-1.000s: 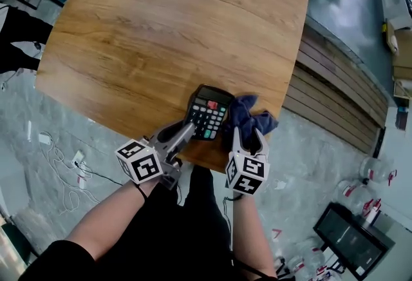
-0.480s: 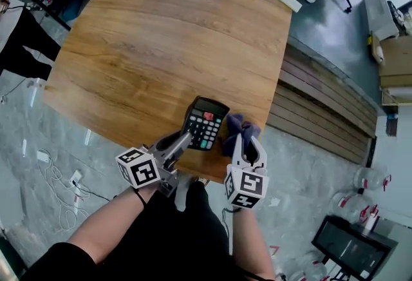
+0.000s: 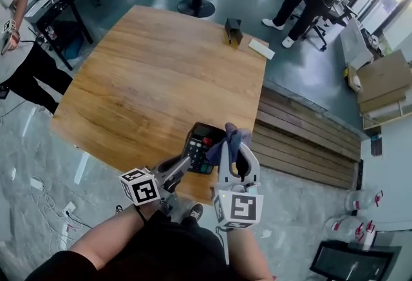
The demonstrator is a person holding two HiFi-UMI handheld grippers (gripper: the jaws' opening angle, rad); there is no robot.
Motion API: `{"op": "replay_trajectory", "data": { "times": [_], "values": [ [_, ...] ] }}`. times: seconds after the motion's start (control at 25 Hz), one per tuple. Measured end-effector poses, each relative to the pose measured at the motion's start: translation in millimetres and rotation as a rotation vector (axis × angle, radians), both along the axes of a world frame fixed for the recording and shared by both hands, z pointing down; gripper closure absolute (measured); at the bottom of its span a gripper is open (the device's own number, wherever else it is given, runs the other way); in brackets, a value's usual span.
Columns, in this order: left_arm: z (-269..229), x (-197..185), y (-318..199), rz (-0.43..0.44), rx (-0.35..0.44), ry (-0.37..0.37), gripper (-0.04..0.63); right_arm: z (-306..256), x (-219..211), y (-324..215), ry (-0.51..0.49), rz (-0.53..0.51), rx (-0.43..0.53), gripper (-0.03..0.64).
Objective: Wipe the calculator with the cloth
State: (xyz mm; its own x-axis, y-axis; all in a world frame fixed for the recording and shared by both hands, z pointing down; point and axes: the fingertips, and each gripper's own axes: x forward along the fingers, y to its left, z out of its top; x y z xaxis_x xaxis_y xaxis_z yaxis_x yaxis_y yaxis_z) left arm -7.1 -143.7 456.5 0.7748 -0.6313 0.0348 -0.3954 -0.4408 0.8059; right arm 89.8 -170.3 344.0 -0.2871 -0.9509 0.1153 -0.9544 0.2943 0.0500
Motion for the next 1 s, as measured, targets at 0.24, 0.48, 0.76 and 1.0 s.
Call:
{"op": "replay_trajectory", "data": {
  "times": [0.24, 0.48, 0.76, 1.0],
  "values": [
    [8, 6, 12, 0.024, -0.04, 0.014, 0.526, 19, -68, 18, -0.026, -0.181, -0.03, 0.557],
    [10, 1, 11, 0.02, -0.048, 0.018, 0.525, 33, -99, 31, 0.0, -0.274, -0.063, 0.557],
    [11, -2, 9, 0.026, -0.043, 0.025, 0.525, 79, -47, 10, 0.025, -0.118, -0.152, 0.557],
    [14, -5, 16, 0.029, -0.058, 0.037, 0.525, 93, -15, 5, 0.013, -0.026, -0.195, 0.557]
  ]
}}
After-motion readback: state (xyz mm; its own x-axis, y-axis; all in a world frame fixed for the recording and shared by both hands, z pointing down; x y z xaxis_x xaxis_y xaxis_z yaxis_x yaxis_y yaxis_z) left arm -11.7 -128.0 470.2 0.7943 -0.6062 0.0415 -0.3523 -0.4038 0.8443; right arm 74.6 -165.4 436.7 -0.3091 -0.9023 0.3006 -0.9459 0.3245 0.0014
